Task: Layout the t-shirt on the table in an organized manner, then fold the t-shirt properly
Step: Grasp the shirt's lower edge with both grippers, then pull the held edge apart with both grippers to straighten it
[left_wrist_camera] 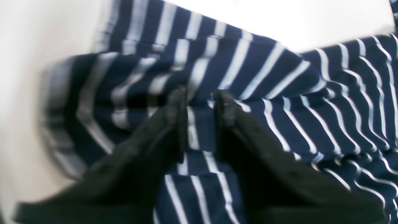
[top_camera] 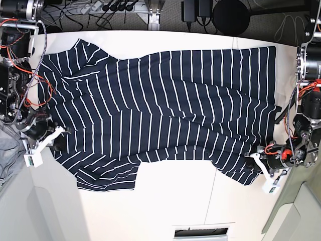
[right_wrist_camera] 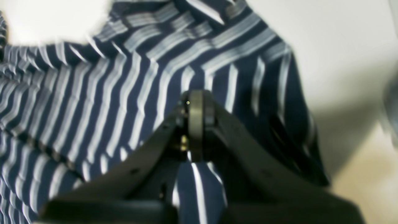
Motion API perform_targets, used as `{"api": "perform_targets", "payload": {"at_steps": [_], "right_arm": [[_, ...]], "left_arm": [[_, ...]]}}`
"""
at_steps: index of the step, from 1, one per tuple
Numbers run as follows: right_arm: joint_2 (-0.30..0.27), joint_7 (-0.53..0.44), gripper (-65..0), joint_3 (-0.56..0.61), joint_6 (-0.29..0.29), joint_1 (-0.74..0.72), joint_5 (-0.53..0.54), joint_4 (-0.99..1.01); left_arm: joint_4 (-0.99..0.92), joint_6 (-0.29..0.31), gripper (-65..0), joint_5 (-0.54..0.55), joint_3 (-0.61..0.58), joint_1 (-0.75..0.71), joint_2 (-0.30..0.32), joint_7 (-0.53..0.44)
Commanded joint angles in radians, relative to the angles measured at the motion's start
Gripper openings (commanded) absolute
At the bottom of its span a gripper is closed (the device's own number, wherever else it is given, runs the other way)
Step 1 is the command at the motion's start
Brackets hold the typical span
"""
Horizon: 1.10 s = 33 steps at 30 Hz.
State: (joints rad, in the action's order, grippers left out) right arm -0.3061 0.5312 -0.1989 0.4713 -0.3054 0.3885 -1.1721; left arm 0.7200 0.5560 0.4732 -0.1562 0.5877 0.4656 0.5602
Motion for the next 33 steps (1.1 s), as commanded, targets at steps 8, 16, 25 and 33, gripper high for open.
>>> {"api": "perform_targets", "payload": {"at_steps": [8,16,25,33], "right_arm": [[0.056,-0.074,-65.0,0.082,0.004,-0.049,-0.118,0.116],[-0.041,-0.116,-65.0,0.173,-0.039,-0.037,-0.207,0.258],[-0.161,-0.117,-65.0,0.159,-0.082,-0.027,-0.091,0.255],[-0.156,-0.001,-65.0,0.096,-0.079,-0.024,-0.002,0.174]], "left_arm": [[0.018,0.009,-59.2,-0.05,0.005,-0.08,0.003,-0.013],[0.018,-0.009,-59.1,-0.125,0.005,-0.227,0.03,-0.005],[0.035,0.017,-59.1,-0.088,0.005,-0.255,0.064,0.027],[0.072,0.008,-59.0,-0.088,0.005,-0.159,0.053,0.044]]}}
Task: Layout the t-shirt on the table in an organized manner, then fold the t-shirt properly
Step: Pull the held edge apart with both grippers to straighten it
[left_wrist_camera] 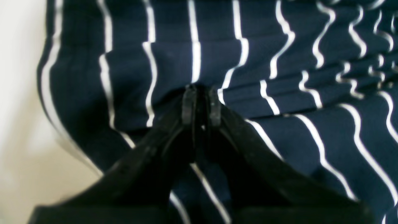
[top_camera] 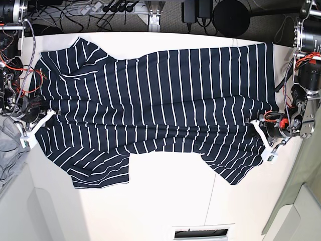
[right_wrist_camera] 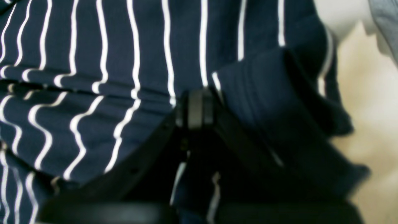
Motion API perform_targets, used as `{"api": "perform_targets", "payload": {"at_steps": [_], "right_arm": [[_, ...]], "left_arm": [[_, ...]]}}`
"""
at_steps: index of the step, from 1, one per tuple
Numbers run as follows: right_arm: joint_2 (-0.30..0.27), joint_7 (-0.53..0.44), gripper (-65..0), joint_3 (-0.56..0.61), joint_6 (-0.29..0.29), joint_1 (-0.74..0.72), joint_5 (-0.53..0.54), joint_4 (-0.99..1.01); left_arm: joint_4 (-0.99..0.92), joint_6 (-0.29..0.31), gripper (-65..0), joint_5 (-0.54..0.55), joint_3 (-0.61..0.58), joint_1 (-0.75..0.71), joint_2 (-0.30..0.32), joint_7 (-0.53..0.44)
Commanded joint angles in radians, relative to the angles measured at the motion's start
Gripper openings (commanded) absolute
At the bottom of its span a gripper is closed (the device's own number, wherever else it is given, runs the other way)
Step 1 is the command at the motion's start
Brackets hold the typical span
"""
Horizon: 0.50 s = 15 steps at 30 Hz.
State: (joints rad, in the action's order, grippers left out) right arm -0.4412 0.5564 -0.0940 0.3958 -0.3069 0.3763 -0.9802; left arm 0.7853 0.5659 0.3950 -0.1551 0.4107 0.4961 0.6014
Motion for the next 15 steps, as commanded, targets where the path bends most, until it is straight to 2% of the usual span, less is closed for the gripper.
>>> {"api": "perform_targets", "payload": {"at_steps": [1,6,9,11,15], "right_arm": [[-0.021,0.013,-65.0,-0.028,0.003,-0.016,0.023,-0.053],[-0.025,0.145,-65.0,-0.179,0.036,0.091,0.092,-0.275],[-0.027,0.195,-65.0,-0.288,0.069,0.185,0.14,-0.39],[-0.027,0.234,-65.0,-0.349,0.101,0.244,0.187,-0.44],[-0.03,0.302,-65.0,-0.45,0.153,0.373,0.309,-0.496]], "left_arm": [[0.021,0.016,-59.0,0.017,0.004,0.023,0.034,0.013],[0.233,0.103,-58.9,0.261,0.004,-0.055,0.132,0.066],[0.373,0.113,-55.8,0.388,0.005,-0.136,0.186,0.149],[0.455,0.132,-52.5,0.446,0.013,-0.198,0.204,0.21],[0.601,0.132,-52.2,0.552,0.086,-0.359,0.207,0.283]]}}
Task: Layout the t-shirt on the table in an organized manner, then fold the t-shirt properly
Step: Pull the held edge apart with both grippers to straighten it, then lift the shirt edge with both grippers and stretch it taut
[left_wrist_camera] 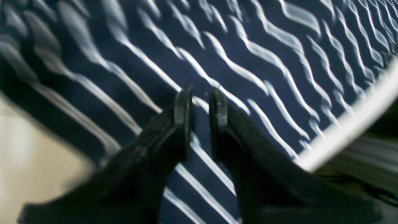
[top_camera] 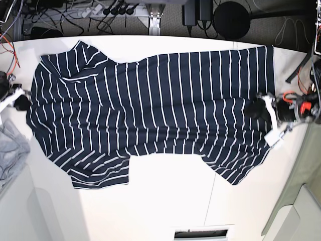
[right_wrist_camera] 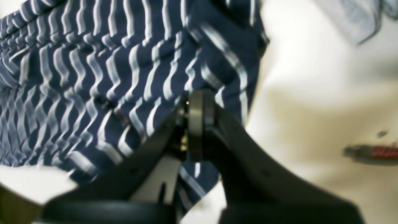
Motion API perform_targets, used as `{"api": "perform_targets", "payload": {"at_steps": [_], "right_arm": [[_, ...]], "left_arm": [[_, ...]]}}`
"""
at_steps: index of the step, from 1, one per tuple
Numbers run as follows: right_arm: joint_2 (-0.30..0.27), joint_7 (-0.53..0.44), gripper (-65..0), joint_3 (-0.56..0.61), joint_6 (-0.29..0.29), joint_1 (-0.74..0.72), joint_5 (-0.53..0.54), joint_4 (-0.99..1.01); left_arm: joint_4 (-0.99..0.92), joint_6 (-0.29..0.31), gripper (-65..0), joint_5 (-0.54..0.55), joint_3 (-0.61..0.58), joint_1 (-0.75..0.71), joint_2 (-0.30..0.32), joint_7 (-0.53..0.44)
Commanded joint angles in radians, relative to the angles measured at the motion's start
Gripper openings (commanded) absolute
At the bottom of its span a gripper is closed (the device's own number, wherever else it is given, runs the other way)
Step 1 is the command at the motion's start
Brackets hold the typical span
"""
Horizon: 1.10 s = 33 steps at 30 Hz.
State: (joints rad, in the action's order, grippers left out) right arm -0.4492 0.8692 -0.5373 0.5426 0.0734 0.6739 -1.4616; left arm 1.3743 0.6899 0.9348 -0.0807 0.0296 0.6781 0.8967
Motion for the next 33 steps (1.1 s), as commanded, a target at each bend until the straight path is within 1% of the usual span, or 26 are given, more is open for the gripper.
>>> {"api": "perform_targets", "payload": {"at_steps": [1,3,5,6,7,10,12,13,16,18,20,23,25,28,31,33], "right_arm": [[-0.021,0.003,-65.0,-0.029,0.012,0.026,0.036,-0.02],[-0.022,0.018,-64.0,-0.066,0.012,0.09,0.077,-0.022],[-0.022,0.026,-50.6,-0.091,0.012,0.154,0.118,-0.022],[-0.022,0.026,-46.1,-0.097,0.014,0.185,0.138,-0.022],[-0.022,0.027,-43.8,-0.101,0.025,0.214,0.151,-0.022],[-0.019,0.029,-43.4,-0.099,0.037,0.292,0.182,-0.022],[-0.014,0.029,-43.1,-0.097,0.046,0.332,0.207,-0.022],[-0.012,0.029,-42.0,-0.094,0.049,0.344,0.209,-0.022],[0.01,0.029,-34.7,-0.089,0.048,0.356,0.205,-0.022],[0.035,0.018,-31.0,-0.089,0.048,0.352,0.198,-0.021],[0.061,-0.001,-30.7,-0.087,0.048,0.349,0.195,-0.021],[0.096,-0.009,-30.7,-0.072,0.048,0.348,0.189,-0.021],[0.115,-0.018,-30.7,-0.054,0.048,0.348,0.188,-0.021],[0.14,-0.06,-30.7,-0.029,0.047,0.348,0.172,-0.021],[0.166,-0.092,-30.7,-0.009,0.039,0.344,0.156,-0.021],[0.18,-0.094,-30.7,0.002,0.037,0.325,0.151,-0.02]], "left_arm": [[0.045,0.008,-52.2,0.016,0.043,-0.024,0.021,-0.013],[0.099,0.008,-49.7,0.029,0.117,-0.115,0.014,-0.013],[0.142,0.008,-44.9,0.052,0.195,-0.198,0.001,-0.005],[0.161,0.008,-42.6,0.058,0.233,-0.236,-0.01,-0.002],[0.179,0.008,-41.3,0.059,0.272,-0.272,-0.022,-0.002],[0.221,0.008,-40.9,0.06,0.378,-0.365,-0.066,-0.002],[0.224,0.008,-40.7,0.06,0.439,-0.402,-0.098,-0.002],[0.224,0.008,-39.2,0.06,0.464,-0.415,-0.115,-0.002],[0.224,0.008,-31.5,0.059,0.515,-0.441,-0.148,-0.003],[0.222,0.008,-30.0,0.05,0.533,-0.447,-0.166,-0.005],[0.221,0.008,-30.0,0.014,0.539,-0.448,-0.177,-0.023],[0.219,0.008,-30.0,-0.059,0.539,-0.446,-0.192,-0.085],[0.209,-0.007,-30.0,-0.098,0.539,-0.445,-0.197,-0.115],[0.175,-0.028,-30.0,-0.133,0.539,-0.443,-0.198,-0.152],[0.125,-0.028,-30.0,-0.153,0.539,-0.437,-0.198,-0.177],[0.091,-0.027,-30.0,-0.154,0.539,-0.42,-0.198,-0.179]]}}
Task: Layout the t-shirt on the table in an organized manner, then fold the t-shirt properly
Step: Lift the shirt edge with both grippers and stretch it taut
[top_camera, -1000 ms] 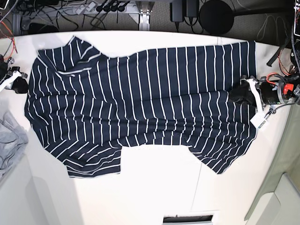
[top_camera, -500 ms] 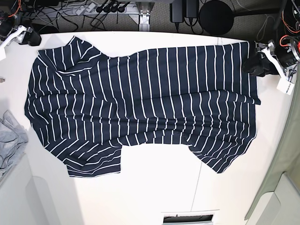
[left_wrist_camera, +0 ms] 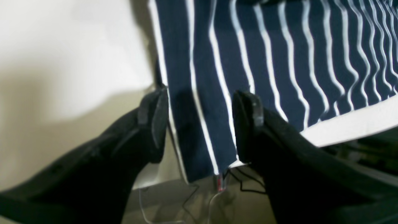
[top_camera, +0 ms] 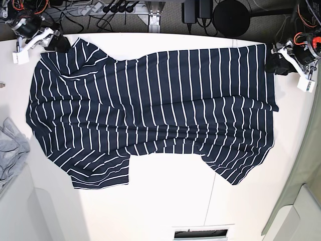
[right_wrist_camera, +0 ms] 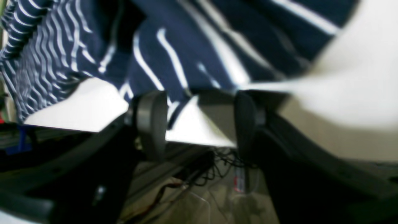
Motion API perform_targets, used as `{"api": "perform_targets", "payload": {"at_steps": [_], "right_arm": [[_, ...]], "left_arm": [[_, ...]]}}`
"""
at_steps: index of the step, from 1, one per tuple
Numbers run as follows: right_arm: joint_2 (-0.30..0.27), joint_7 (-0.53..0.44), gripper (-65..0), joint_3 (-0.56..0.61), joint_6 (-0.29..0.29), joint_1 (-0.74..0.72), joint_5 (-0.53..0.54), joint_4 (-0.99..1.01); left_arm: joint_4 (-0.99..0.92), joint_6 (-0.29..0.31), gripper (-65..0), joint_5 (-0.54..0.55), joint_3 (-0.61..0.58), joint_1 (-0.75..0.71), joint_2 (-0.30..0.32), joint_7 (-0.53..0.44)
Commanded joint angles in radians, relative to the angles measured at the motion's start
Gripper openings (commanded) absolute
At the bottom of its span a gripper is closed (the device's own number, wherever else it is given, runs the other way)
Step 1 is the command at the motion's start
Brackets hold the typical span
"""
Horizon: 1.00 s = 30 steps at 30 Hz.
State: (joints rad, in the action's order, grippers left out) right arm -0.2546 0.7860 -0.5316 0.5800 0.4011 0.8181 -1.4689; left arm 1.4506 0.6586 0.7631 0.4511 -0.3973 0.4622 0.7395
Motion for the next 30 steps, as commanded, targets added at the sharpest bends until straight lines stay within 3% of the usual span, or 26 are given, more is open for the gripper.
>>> {"api": "perform_targets", "payload": {"at_steps": [1,11,20,25,30], "right_arm": [[-0.01,-0.011,-30.7,0.001,0.0,-0.013,0.003,-0.011],[-0.008,-0.007,-30.7,0.015,-0.005,-0.063,-0.019,-0.009],[-0.008,-0.007,-30.7,0.015,-0.008,-0.061,-0.036,-0.009],[-0.008,-0.007,-30.7,0.015,-0.008,-0.06,-0.035,-0.009],[-0.008,-0.008,-30.7,0.015,-0.007,-0.063,-0.029,-0.009]], "left_arm": [[0.0,0.004,-30.0,0.017,0.008,0.017,0.018,-0.022],[-0.125,0.004,-30.0,-0.027,0.008,0.084,0.018,-0.024],[-0.129,0.004,-30.0,-0.041,0.042,0.032,0.02,-0.01],[-0.129,0.022,-30.0,0.011,0.05,-0.024,0.018,0.034],[-0.129,0.04,-30.0,0.022,0.05,-0.038,-0.032,0.075]]}}
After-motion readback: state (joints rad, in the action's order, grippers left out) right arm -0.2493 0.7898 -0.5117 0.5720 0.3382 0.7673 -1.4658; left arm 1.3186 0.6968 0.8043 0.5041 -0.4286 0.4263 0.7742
